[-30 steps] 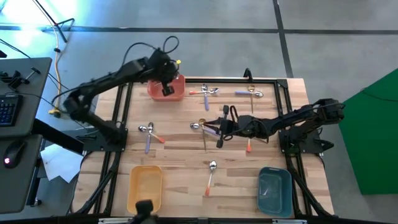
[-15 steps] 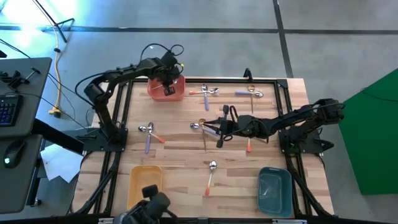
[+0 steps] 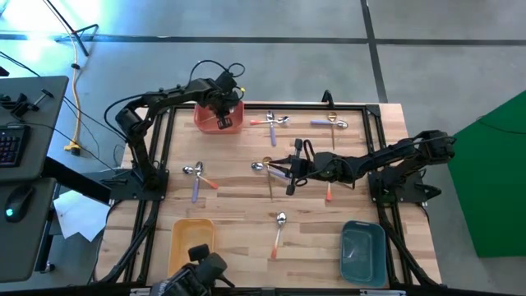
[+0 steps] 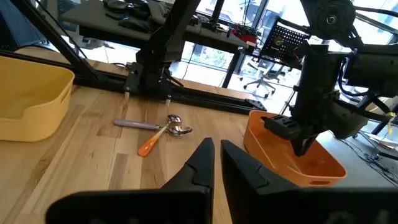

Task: Sort silverware by color (type)
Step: Put the bottom gold spoon into the orange bin, then put the bottom right purple spoon into the green bin

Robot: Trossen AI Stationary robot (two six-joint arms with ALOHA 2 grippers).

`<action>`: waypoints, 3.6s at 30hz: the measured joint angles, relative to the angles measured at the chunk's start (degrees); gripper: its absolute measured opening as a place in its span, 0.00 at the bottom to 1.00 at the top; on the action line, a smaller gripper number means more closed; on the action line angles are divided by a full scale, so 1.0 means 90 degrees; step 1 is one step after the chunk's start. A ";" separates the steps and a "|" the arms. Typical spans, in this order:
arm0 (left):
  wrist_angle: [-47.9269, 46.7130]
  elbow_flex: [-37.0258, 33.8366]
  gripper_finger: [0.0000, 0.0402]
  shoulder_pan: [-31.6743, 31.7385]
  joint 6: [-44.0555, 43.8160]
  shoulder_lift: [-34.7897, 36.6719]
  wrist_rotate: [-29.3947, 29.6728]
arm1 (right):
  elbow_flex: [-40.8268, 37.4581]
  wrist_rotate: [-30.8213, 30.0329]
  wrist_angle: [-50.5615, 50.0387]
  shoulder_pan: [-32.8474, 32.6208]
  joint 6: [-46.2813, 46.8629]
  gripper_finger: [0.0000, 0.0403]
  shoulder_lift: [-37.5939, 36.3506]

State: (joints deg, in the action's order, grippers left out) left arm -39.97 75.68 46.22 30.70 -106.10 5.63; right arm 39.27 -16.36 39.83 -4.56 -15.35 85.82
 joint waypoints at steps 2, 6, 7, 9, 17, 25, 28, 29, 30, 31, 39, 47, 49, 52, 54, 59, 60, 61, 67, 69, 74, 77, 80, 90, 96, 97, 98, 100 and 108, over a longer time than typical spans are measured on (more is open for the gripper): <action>-0.0014 0.0000 0.14 0.0000 -0.0002 0.0000 0.0008 | 0.0000 -0.0002 0.0000 0.0000 -0.0009 0.03 0.0000; 0.0009 0.0000 0.20 -0.0012 0.0002 0.0008 0.0169 | 0.0000 -0.0001 0.0003 0.0000 -0.0005 0.03 0.0000; 0.0012 0.0000 0.21 -0.0015 0.0002 0.0029 0.0175 | 0.0000 0.0000 0.0009 0.0000 0.0027 0.03 0.0000; 0.0011 -0.0002 0.22 -0.0019 0.0020 0.0138 0.0192 | 0.0000 0.0003 0.0024 0.0000 0.0159 0.03 0.0002; 0.0513 -0.0477 0.15 -0.0024 -0.0080 0.1349 -0.0078 | 0.0000 0.0003 -0.0043 0.0000 0.0201 0.03 -0.0025; 0.2320 -0.2142 0.04 -0.0520 -0.0524 0.3620 -0.0122 | 0.0002 -0.0459 -0.1304 0.0000 0.0666 0.03 -0.0562; 0.2711 -0.2627 0.02 -0.0923 -0.0974 0.4427 -0.0122 | 0.0005 -0.0468 -0.1854 -0.0035 0.1068 0.03 -0.0734; 0.2681 -0.2807 0.02 -0.1086 -0.1104 0.4690 -0.0115 | 0.0005 -0.0468 -0.2007 -0.0062 0.1203 0.03 -0.0763; 0.2698 -0.2970 0.02 -0.1262 -0.1209 0.4933 -0.0112 | 0.0005 -0.0461 -0.2082 -0.0098 0.1341 0.03 -0.0765; 0.2774 -0.3135 0.02 -0.1470 -0.1286 0.5183 -0.0117 | 0.0005 -0.0463 -0.2187 -0.0140 0.1444 0.04 -0.0765; 0.3742 -0.4573 0.02 -0.3099 -0.2244 0.6757 -0.0118 | 0.0005 -0.0541 -0.2347 -0.0506 0.2458 0.20 -0.0187; 0.6008 -0.6042 0.02 -0.4344 -0.2741 0.7328 -0.0114 | 0.0005 -0.0910 -0.2939 -0.0505 0.3818 0.44 0.0470; 0.6517 -0.6328 0.02 -0.4511 -0.2744 0.7334 -0.0108 | 0.0005 -0.0913 -0.2973 -0.0480 0.4044 0.48 0.0597; 0.7166 -0.6627 0.02 -0.4655 -0.2853 0.7337 -0.0102 | 0.0005 -0.0908 -0.2990 -0.0451 0.4240 0.50 0.0823; 0.7452 -0.6780 0.02 -0.4701 -0.2856 0.7339 -0.0098 | 0.0005 -0.0908 -0.2994 -0.0419 0.4272 0.50 0.0978; 0.7463 -0.6851 0.02 -0.4697 -0.2831 0.7337 -0.0050 | 0.0003 -0.0835 -0.2823 -0.0282 0.4248 0.47 0.1380; 0.7468 -0.6851 0.02 -0.4697 -0.2843 0.7339 -0.0051 | 0.0005 -0.0835 -0.2819 -0.0242 0.4246 0.46 0.1446; 0.7468 -0.6851 0.02 -0.4697 -0.2861 0.7339 -0.0051 | 0.0005 -0.0835 -0.2811 -0.0203 0.4241 0.45 0.1514; 0.7426 -0.6851 0.02 -0.4697 -0.2987 0.7339 -0.0053 | 0.0002 -0.0836 -0.2692 -0.0056 0.4109 0.36 0.1795; 0.7415 -0.6851 0.02 -0.4697 -0.3009 0.7339 -0.0053 | 0.0002 -0.0830 -0.2610 -0.0063 0.4020 0.30 0.1825; 0.7336 -0.6851 0.02 -0.4697 -0.3028 0.7339 -0.0053 | 0.0002 -0.0828 -0.2443 -0.0080 0.3867 0.14 0.1834; 0.7248 -0.6851 0.02 -0.4695 -0.3032 0.7339 -0.0053 | 0.0019 -0.0828 -0.2408 -0.0080 0.3819 0.14 0.1833; 0.7237 -0.6851 0.02 -0.4694 -0.3058 0.7339 -0.0056 | 0.0148 -0.0770 -0.2501 -0.0081 0.3711 0.14 0.1789; 0.7232 -0.6851 0.02 -0.4692 -0.3021 0.7339 -0.0058 | 0.1666 -0.0617 -0.5774 -0.0752 0.4032 0.14 0.0987; 0.7235 -0.6851 0.02 -0.4692 -0.2951 0.7339 -0.0058 | 0.3461 -0.0309 -0.9292 -0.1986 0.5796 0.14 0.0916; 0.7235 -0.6851 0.02 -0.4692 -0.2951 0.7339 -0.0058 | 0.3722 -0.0217 -0.9766 -0.2238 0.6211 0.14 0.0916; 0.7235 -0.6851 0.02 -0.4692 -0.2951 0.7339 -0.0058 | 0.3990 -0.0154 -1.0214 -0.2497 0.6654 0.14 0.0916; 0.7243 -0.6851 0.02 -0.4692 -0.2948 0.7339 -0.0058 | 0.4479 -0.0086 -1.1000 -0.3022 0.7610 0.14 0.0916; 0.7290 -0.6849 0.02 -0.4692 -0.2940 0.7339 -0.0058 | 0.5586 0.0248 -1.2565 -0.4910 1.1066 0.14 0.0911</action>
State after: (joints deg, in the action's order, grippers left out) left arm 25.64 14.04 3.99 4.24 -40.05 5.10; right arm 89.54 -14.13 -73.25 -48.75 84.24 94.02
